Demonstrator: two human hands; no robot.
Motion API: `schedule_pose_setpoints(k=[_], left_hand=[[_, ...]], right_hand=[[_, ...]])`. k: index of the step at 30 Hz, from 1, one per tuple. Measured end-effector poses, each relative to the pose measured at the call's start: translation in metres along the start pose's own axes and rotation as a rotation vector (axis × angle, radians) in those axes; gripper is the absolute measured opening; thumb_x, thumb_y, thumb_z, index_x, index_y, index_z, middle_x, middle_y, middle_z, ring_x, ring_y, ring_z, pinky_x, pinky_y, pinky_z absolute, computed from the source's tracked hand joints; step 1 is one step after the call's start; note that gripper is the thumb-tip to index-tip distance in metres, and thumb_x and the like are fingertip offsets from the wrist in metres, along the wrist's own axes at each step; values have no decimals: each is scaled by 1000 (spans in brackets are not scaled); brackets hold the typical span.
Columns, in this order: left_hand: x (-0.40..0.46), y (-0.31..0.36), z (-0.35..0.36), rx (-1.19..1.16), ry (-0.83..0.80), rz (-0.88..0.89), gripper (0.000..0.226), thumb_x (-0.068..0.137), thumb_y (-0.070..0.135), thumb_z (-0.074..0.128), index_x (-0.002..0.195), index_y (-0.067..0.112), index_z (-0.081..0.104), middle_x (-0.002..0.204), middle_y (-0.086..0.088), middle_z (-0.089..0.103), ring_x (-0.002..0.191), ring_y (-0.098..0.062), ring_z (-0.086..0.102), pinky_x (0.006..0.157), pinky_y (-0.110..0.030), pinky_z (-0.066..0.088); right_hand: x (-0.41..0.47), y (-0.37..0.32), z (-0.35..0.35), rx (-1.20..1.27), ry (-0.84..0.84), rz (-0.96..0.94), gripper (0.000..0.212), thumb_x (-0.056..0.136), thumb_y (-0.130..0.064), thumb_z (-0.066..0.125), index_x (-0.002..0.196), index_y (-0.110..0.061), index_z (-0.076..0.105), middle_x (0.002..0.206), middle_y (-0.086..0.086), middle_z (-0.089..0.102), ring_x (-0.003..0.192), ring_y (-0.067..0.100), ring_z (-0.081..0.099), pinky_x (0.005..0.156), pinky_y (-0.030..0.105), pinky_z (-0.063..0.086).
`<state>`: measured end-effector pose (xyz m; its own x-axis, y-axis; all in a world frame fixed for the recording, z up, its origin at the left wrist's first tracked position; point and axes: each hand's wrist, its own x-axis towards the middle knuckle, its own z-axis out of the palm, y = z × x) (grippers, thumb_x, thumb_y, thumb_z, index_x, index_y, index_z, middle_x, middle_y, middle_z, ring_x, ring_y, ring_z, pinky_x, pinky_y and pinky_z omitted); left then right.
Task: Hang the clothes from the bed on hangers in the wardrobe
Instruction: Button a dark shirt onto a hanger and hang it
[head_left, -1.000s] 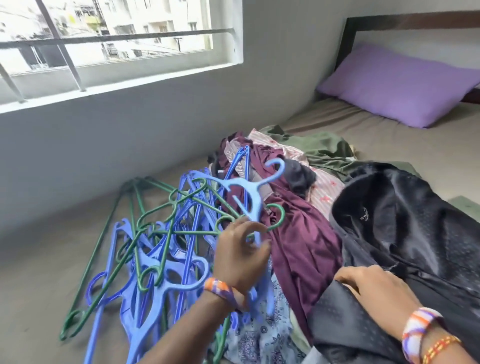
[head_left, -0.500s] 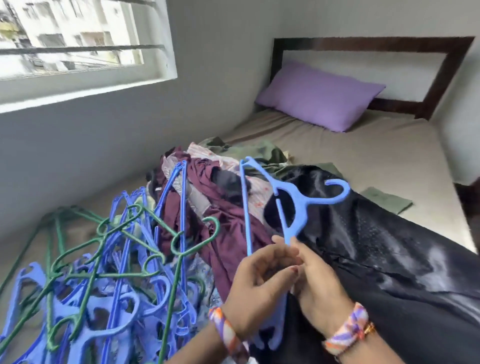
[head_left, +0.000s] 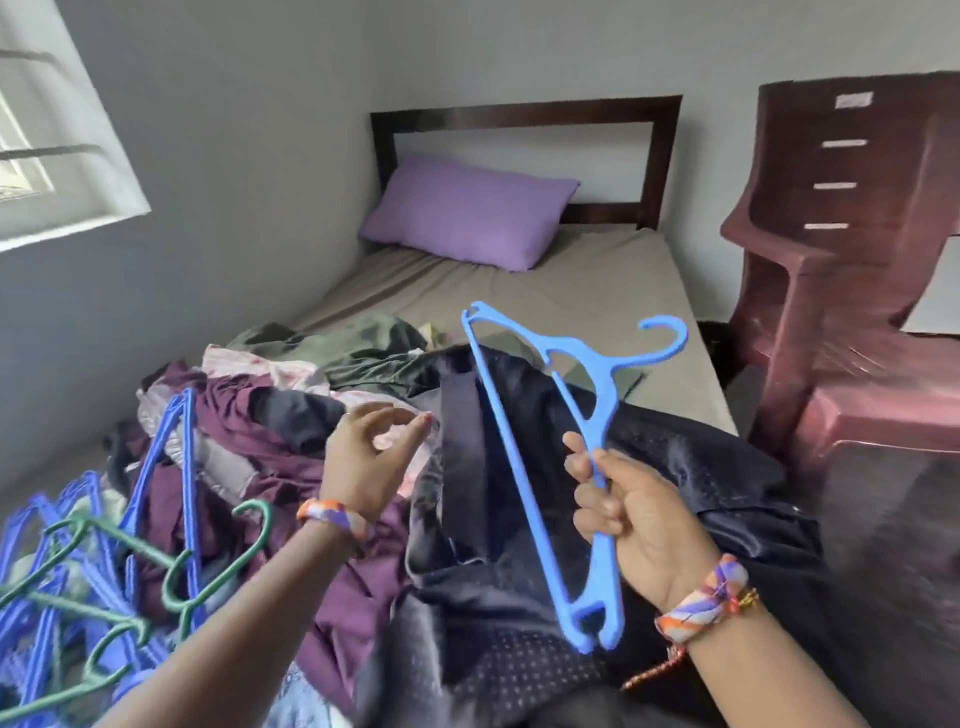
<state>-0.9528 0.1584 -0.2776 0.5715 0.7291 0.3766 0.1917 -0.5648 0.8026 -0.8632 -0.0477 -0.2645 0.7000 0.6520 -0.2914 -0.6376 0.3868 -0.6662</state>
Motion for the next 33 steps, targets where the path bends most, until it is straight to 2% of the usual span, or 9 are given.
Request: schedule_pose_setpoints(k=[3,5,8,10,12,17,23,28,33], left_hand=[[11,14,27,149,-173,95,36,83,47,62,107,22,70,127,-14,49,123,-23,45,104,-27,33],[20,22,45,312,-309,94,46,85,57,54,123,33,60,141,-18,34,133,-28,34,109,-26,25],[35,19,66,780,-441,75,50,84,57,55,126,30,57,139,-20,36,126,-36,39,106,-34,32],[44,14,69,962,-462,33,40,87,36,56,121,15,61,127,-19,51,116,-33,51,94,-34,43],[52,10,66,950,-451,-33,33,91,20,50,118,3,60,119,-17,60,111,-31,57,88,-33,45],[68,14,44,846,-344,-97,30,86,13,58,109,-5,62,115,-24,61,110,-37,56,87,-36,44],[53,43,46,828,-264,318,36,81,0,49,116,-1,55,105,-25,63,99,-43,56,76,-41,42],[63,63,30,830,-54,363,55,81,-2,48,135,4,42,103,-30,62,96,-48,56,75,-47,44],[91,73,11,916,-25,246,37,85,5,54,122,2,50,110,-27,59,101,-47,56,80,-45,46]], right_hand=[[0,-14,-17,-90,36,-36,22,97,-14,38,100,-5,59,48,-8,33,30,-1,21,28,9,14],[-3,-24,-27,-143,59,-31,23,98,-17,39,99,-6,59,48,-8,30,30,-1,20,28,8,14],[-14,-36,-39,-259,87,33,24,98,-19,40,99,-6,59,47,-8,30,30,-1,20,30,8,12],[-24,-43,-47,-386,90,94,25,99,-19,40,100,-4,59,47,-8,30,31,-1,19,31,9,11],[-33,-48,-53,-503,81,151,26,99,-19,40,102,-3,60,48,-7,30,33,0,18,32,10,11],[-43,-49,-51,-702,80,192,27,101,-20,37,99,-4,59,44,-8,30,32,-1,18,32,8,12],[-41,-41,-14,-553,66,90,28,102,-19,34,92,-5,55,41,-8,32,29,-1,18,30,8,12],[-52,-43,10,-453,37,44,28,103,-19,32,91,-5,54,45,-5,33,29,1,18,31,9,12],[-50,-9,12,-1040,149,-305,29,99,-21,34,78,-17,54,62,1,45,42,8,36,41,19,27]])
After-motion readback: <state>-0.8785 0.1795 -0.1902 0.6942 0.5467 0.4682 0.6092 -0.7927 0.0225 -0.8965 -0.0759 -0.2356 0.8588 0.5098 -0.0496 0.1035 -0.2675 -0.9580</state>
